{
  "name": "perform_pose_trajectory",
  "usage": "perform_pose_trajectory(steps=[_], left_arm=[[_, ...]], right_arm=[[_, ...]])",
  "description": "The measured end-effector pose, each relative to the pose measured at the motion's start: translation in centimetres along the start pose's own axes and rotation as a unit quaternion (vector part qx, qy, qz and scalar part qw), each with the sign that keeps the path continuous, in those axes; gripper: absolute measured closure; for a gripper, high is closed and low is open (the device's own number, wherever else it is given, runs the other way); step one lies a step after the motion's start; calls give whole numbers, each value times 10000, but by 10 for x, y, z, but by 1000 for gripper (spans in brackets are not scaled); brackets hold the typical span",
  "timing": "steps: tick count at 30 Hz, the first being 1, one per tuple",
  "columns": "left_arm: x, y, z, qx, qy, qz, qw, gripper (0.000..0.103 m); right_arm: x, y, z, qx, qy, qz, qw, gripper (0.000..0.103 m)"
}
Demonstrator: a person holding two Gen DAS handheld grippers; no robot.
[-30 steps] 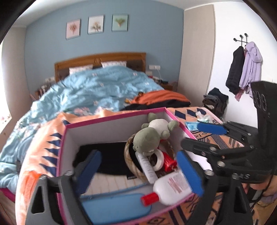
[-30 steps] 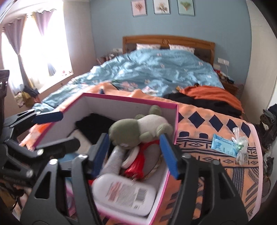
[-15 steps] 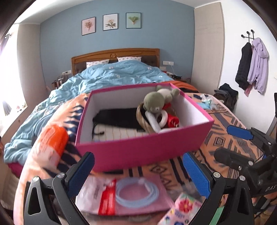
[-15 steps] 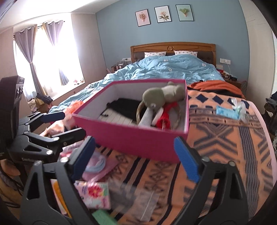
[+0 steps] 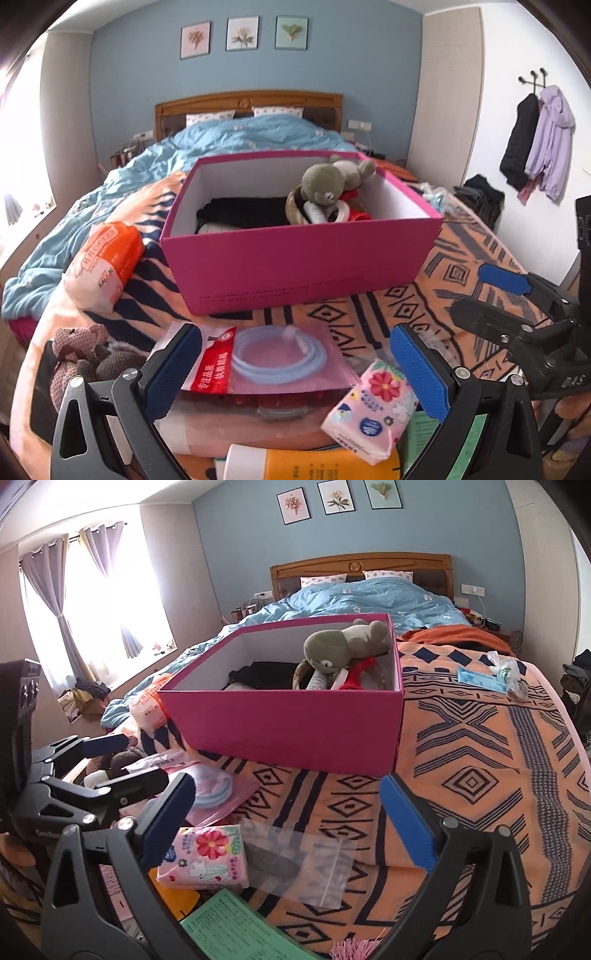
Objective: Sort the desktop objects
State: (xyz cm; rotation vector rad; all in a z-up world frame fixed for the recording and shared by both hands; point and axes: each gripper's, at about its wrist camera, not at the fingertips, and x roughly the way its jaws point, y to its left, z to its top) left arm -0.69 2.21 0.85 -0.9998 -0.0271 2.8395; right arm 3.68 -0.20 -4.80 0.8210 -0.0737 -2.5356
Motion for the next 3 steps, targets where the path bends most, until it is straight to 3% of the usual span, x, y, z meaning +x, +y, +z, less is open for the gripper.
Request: perform_pose_trajectory(steps=[3], left_arm=[[-1, -1, -4, -52, 38, -48, 10000, 0]], right_arm=[[0, 1, -1, 21, 3, 21, 10000, 3]])
